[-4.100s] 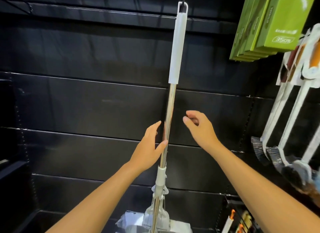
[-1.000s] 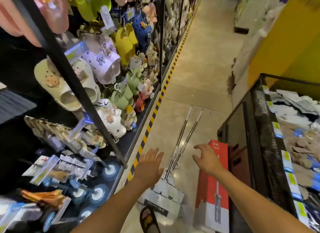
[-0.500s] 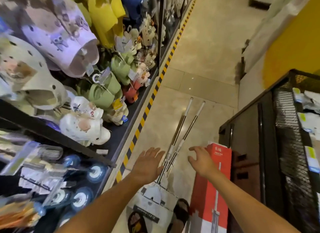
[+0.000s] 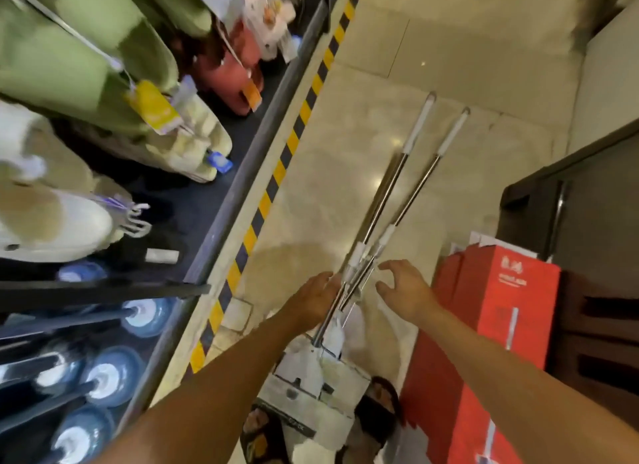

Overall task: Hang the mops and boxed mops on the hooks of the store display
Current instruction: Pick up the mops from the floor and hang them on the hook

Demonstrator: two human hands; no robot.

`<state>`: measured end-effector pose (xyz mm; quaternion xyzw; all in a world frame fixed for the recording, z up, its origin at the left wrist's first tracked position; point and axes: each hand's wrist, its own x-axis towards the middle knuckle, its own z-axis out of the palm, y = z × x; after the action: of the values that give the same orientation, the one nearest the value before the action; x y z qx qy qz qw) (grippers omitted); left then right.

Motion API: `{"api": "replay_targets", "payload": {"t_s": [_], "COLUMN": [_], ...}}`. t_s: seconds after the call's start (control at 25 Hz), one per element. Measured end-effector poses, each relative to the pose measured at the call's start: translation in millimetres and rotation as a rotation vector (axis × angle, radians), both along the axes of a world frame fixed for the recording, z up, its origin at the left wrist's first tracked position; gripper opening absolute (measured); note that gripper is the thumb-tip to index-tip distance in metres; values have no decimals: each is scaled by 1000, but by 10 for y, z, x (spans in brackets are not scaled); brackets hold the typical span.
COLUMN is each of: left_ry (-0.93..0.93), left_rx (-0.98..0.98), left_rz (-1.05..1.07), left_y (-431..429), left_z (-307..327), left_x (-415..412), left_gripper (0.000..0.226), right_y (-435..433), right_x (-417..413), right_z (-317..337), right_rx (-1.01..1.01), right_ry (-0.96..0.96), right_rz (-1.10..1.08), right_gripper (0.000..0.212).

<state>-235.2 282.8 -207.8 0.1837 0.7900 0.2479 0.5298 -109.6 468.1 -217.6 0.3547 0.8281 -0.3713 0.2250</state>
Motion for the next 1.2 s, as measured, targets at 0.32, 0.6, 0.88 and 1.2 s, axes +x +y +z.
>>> {"api": "replay_targets", "payload": {"t_s": [0.32, 0.6, 0.88, 1.2], "left_ry": [-368, -373, -312, -403], "left_rx": [36, 72, 44, -9], "left_rz": [571, 392, 511, 466], "left_y": [718, 953, 771, 544], "left_z": [-1740, -2277, -1825, -1100], "left_x": [-9, 22, 36, 13], "left_gripper": [79, 83, 75, 77], "right_y": [423, 569, 605, 516], "right_x": [45, 8, -370, -933], "right_z": [-1616, -1963, -1506, -838], "right_rx": [-85, -273, -420, -811], "right_ry": [108, 202, 259, 377], "right_rz": [-325, -745, -796, -978], "right_gripper": [43, 28, 55, 97]}}
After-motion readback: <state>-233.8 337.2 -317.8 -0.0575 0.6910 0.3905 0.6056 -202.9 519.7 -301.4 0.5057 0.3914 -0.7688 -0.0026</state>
